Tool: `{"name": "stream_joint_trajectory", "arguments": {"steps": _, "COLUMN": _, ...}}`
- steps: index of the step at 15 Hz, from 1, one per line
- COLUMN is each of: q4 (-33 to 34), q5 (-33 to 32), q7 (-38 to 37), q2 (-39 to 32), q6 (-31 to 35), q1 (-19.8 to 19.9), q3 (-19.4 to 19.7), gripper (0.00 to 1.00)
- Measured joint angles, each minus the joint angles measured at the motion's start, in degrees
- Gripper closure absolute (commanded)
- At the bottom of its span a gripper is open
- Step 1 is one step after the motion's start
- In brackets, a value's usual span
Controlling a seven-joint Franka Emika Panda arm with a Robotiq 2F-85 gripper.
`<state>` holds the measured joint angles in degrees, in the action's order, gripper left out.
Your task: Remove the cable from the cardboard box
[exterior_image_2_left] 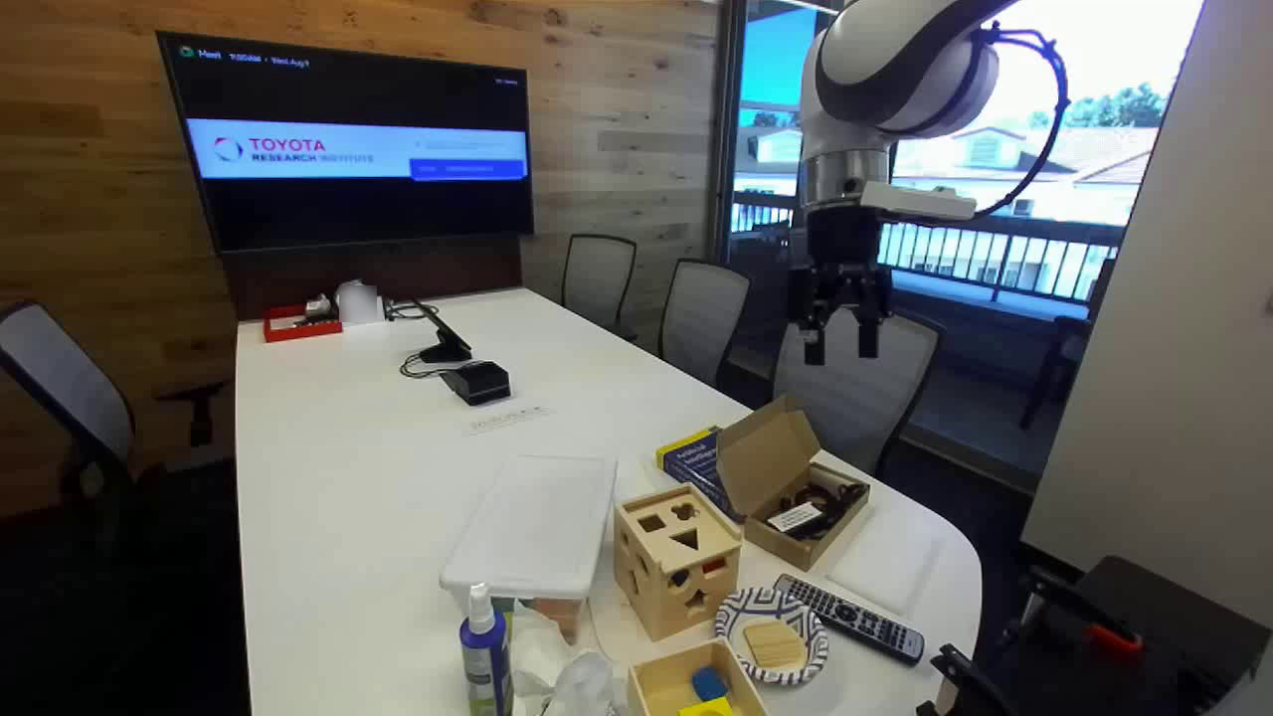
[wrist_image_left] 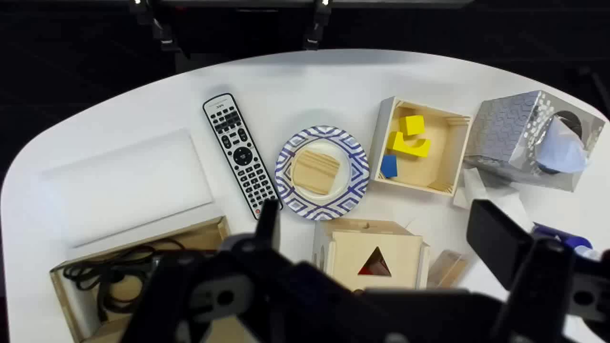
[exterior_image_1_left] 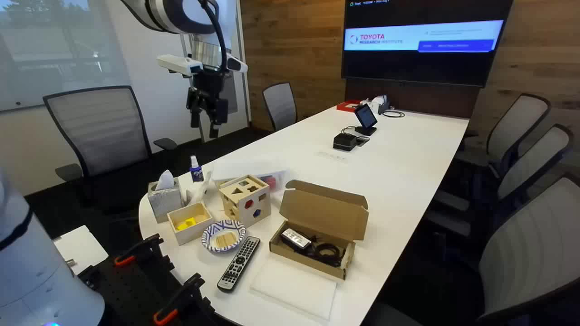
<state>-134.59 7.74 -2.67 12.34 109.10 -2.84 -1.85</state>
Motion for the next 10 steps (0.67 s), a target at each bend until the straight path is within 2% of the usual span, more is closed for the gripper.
{"name": "stream_joint_trajectory", "arguments": {"steps": 5, "q4": 0.4, "q5": 0.0, "q7": -0.7, "q2": -1.3, "q6": 0.5, "q1": 0.7, "q3": 0.5, "gripper": 0.0}}
{"name": "stream_joint_trajectory", "arguments": {"steps": 10, "q4": 5.1, "q5": 0.6, "q7": -4.2, "q2": -10.6, "q6": 4.1, "q1": 4.1, "q3": 3.7, "gripper": 0.0}}
